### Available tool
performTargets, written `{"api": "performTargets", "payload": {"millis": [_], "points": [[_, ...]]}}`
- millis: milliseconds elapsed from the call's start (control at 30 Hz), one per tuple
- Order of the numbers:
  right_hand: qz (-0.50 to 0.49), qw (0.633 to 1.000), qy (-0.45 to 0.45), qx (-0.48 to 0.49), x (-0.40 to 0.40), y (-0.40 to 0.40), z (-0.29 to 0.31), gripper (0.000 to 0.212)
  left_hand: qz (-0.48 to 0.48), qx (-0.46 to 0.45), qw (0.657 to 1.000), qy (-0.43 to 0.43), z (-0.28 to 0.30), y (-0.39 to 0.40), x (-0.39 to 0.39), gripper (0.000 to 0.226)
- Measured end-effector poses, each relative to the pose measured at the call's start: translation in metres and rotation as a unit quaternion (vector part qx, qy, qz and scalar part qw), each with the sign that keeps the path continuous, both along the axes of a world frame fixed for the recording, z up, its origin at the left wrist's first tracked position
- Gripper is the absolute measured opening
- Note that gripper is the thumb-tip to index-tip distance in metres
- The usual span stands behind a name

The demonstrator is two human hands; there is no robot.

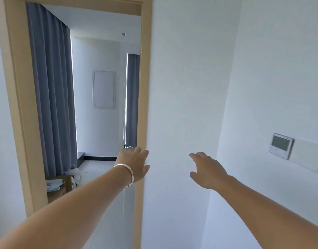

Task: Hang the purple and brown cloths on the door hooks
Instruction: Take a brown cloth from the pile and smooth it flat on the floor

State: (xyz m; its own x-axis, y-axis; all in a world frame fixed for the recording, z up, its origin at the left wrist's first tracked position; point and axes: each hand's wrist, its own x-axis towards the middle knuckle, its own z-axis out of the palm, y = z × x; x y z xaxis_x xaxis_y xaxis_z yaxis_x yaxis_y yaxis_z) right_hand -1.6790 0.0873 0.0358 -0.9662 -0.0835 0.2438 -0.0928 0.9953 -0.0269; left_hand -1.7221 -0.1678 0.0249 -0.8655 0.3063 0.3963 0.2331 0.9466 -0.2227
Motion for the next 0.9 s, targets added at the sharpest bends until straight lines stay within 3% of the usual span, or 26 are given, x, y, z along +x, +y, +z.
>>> {"api": "performTargets", "payload": {"millis": [300,467,700,900], "points": [[0.074,0.997,-0.029,0.012,-0.122,-0.09,-0.021,0.064,0.07,0.011,0.997,-0.036,-0.023,-0.097,-0.075,0.05],[0.161,0.986,-0.04,0.015,-0.187,-0.183,-0.032,0.053,0.165,0.031,0.984,-0.052,-0.042,-0.186,-0.097,0.042],[0.339,0.94,-0.026,0.022,-0.272,-0.34,-0.044,0.06,0.333,0.042,0.94,-0.064,-0.052,-0.314,-0.105,0.046],[0.478,0.878,-0.027,0.013,-0.314,-0.472,-0.047,0.065,0.473,0.048,0.874,-0.103,-0.049,-0.404,-0.089,0.055]]}}
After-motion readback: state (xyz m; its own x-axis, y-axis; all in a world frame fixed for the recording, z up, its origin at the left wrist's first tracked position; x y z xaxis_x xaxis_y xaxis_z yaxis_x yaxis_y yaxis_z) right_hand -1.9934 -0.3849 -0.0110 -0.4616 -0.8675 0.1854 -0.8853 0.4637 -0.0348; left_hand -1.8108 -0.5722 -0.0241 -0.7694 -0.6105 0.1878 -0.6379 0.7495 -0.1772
